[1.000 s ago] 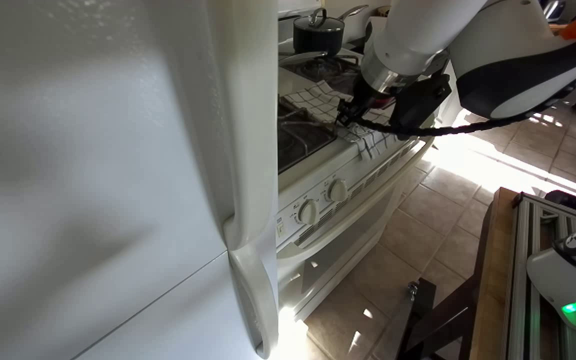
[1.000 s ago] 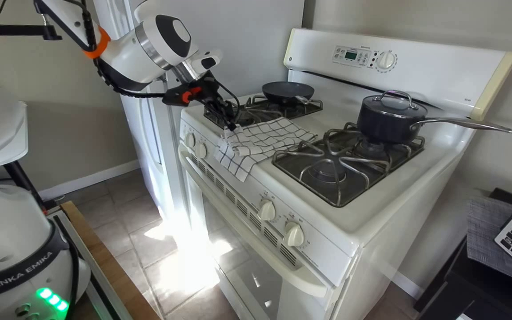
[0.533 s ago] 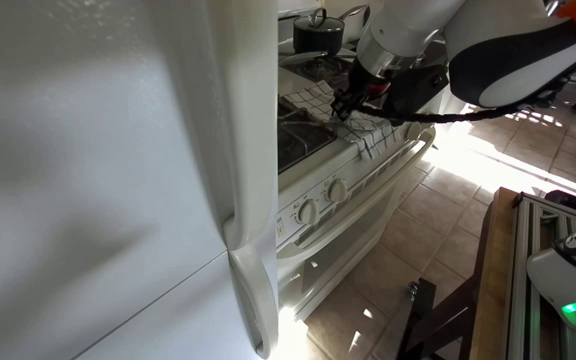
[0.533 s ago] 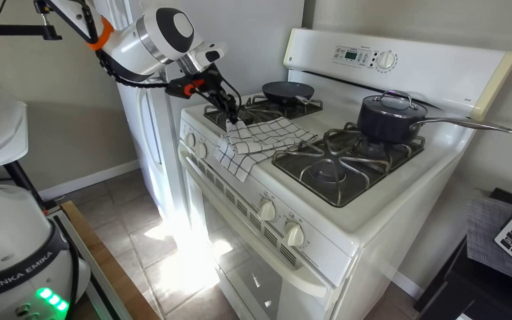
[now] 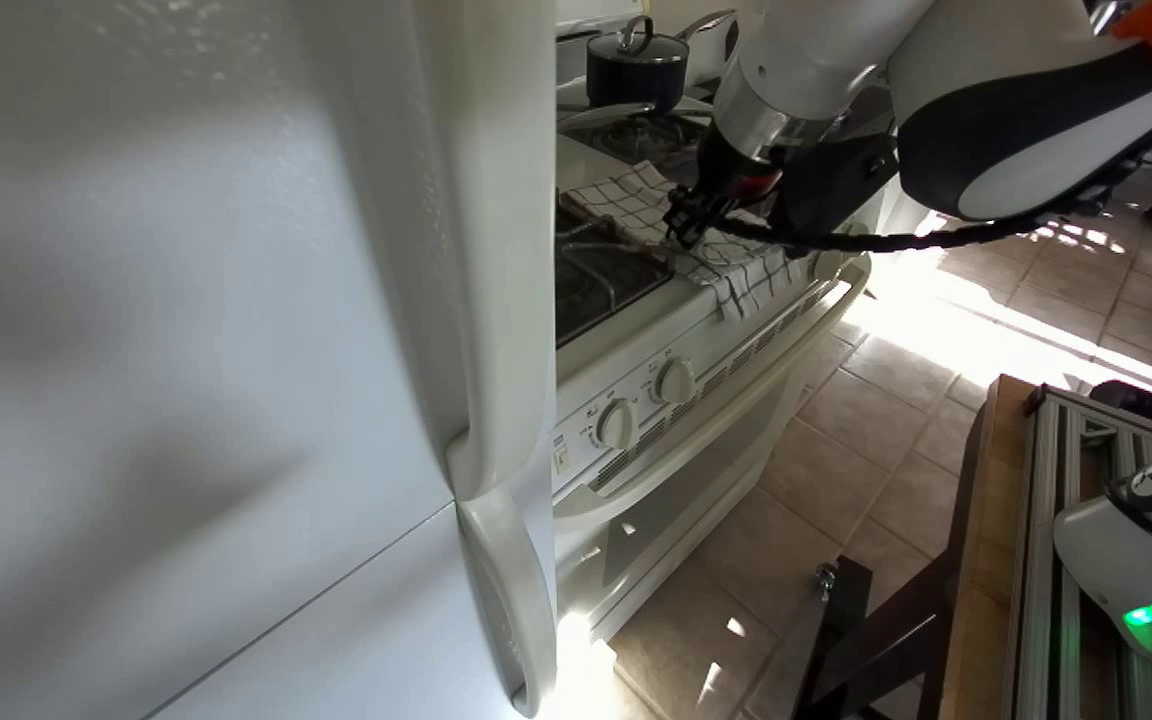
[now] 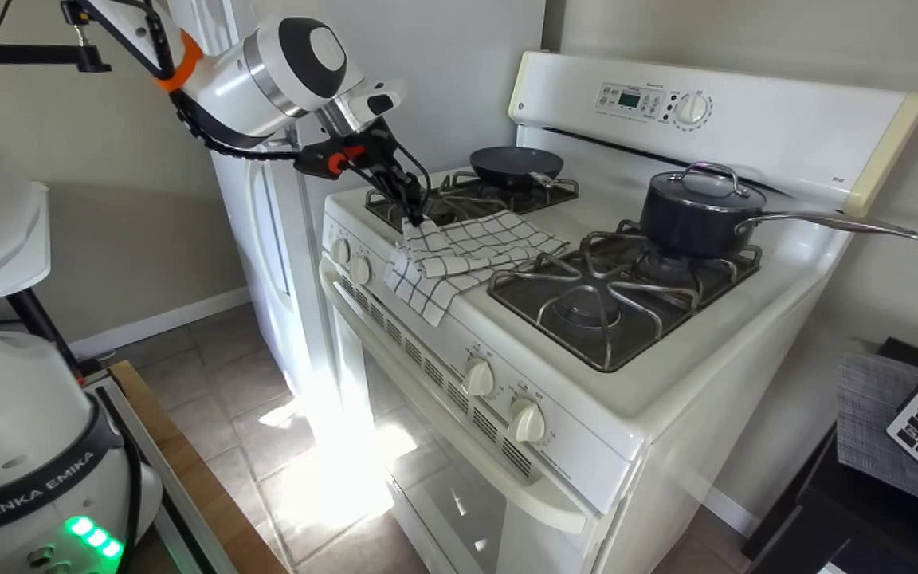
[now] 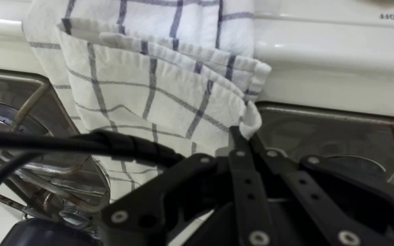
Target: Move the towel to the oven handle
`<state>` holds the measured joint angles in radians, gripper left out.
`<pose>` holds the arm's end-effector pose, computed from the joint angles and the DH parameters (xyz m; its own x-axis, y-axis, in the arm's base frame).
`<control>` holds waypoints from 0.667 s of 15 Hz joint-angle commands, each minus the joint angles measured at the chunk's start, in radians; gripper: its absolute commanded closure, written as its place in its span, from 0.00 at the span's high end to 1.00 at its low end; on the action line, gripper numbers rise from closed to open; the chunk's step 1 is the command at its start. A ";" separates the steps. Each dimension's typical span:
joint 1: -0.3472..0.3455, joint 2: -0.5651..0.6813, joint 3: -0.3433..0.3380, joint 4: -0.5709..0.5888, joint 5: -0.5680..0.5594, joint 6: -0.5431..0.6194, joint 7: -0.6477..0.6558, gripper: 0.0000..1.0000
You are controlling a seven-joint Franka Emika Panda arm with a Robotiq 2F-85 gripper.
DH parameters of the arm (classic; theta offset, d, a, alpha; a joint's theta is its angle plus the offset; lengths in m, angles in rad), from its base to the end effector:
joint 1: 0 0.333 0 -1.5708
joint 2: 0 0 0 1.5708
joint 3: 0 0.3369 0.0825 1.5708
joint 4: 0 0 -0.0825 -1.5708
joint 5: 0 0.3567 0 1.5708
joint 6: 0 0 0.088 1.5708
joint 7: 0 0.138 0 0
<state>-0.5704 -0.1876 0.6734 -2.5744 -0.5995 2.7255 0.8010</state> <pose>0.4461 0.0586 0.3523 0.9010 -0.1014 0.4218 -0.2146 -0.9491 0.2304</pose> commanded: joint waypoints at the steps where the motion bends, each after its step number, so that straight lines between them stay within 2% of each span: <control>1: 0.002 0.006 0.013 -0.010 -0.008 -0.032 0.007 0.00; 4: -0.002 0.014 0.023 -0.013 -0.020 -0.047 0.014 0.12; 5: -0.003 0.016 0.026 -0.015 -0.026 -0.047 0.016 0.29; 9: -0.011 0.017 0.033 -0.026 -0.060 -0.051 0.024 0.62; 10: -0.012 0.017 0.033 -0.026 -0.068 -0.053 0.025 0.54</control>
<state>-0.5713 -0.1758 0.6904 -2.5971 -0.6302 2.6959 0.8010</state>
